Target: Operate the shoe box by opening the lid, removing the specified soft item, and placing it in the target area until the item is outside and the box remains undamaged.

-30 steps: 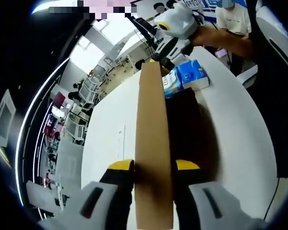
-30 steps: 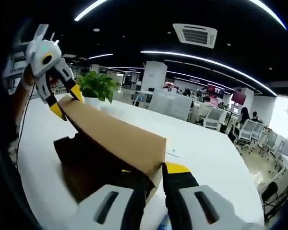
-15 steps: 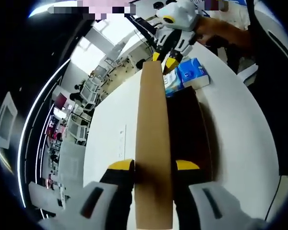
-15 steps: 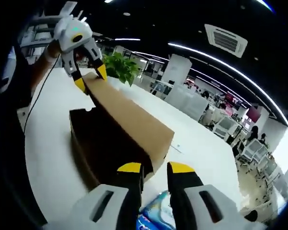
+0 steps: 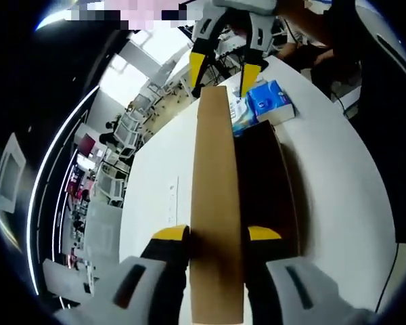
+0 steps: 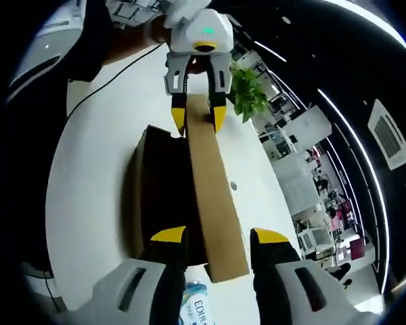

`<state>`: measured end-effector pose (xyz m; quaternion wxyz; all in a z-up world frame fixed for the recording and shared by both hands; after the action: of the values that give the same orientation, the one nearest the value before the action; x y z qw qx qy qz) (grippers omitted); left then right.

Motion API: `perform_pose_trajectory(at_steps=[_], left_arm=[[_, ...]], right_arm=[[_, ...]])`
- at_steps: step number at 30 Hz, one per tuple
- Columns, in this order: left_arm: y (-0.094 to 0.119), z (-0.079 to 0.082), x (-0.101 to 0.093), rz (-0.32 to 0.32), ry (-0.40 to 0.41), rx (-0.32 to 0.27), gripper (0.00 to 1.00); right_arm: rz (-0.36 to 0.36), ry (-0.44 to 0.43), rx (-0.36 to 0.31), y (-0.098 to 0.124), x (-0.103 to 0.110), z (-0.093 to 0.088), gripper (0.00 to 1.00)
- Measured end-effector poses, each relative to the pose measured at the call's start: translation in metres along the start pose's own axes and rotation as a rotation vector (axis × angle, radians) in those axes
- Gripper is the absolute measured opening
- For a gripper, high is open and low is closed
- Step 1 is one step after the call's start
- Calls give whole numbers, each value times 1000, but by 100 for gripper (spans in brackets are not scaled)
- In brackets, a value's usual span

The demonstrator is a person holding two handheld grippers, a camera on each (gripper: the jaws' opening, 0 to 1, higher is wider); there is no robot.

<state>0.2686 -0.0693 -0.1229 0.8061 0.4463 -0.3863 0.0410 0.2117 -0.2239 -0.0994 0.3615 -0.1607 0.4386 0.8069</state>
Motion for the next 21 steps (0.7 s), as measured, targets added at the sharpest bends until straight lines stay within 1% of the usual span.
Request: perform_pose_trajectory(at_steps=[3, 4, 6, 10, 13, 15, 16, 17, 18, 19, 20, 21], left_arm=[[-1, 0, 0, 1, -5, 1, 32], [-1, -1, -1, 1, -6, 0, 32], [-1, 0, -1, 0, -8, -3, 32], [-1, 0, -2, 1, -13, -3, 32], [-1, 0, -2, 4, -13, -3, 32], [-1, 0, -2, 5, -18, 0, 32], [-1, -1, -2, 4, -18, 3, 32], [-1, -1, -3, 3, -9, 6, 32], [0, -3, -4, 3, 73, 10, 32], [0, -3, -4, 0, 80, 3, 32], [2, -5, -4, 3, 55, 5, 32], [3, -7, -4, 8, 53, 13, 32]], right_arm=[[15, 27, 0, -10, -3, 8, 37], [22, 31, 13, -14, -3, 8, 37], [38, 38, 36, -19, -3, 7, 36], [67, 34, 53, -27, -4, 5, 36], [89, 30, 91, -32, -3, -2, 33], [117, 20, 87, -32, 2, -2, 30], [109, 24, 84, -32, 1, -2, 29], [109, 34, 80, -32, 2, -2, 29], [111, 35, 79, -32, 2, -2, 29], [112, 36, 79, -32, 2, -2, 29], [112, 37, 80, -32, 2, -2, 29], [109, 40, 80, -32, 2, -2, 29]])
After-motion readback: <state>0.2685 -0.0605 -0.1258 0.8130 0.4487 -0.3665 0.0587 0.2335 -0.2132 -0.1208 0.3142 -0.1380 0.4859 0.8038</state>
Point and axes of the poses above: the point that each gripper's makers call its tool centre point, and the gripper's own axes: y roughly backward along the fingers, x roughly to its left, z roughly out of its top, the point moved 4 cm from there along y, roughly backward along the fingers, and after that the axes turned 11 degrees about -y, right-handed, at the moved point
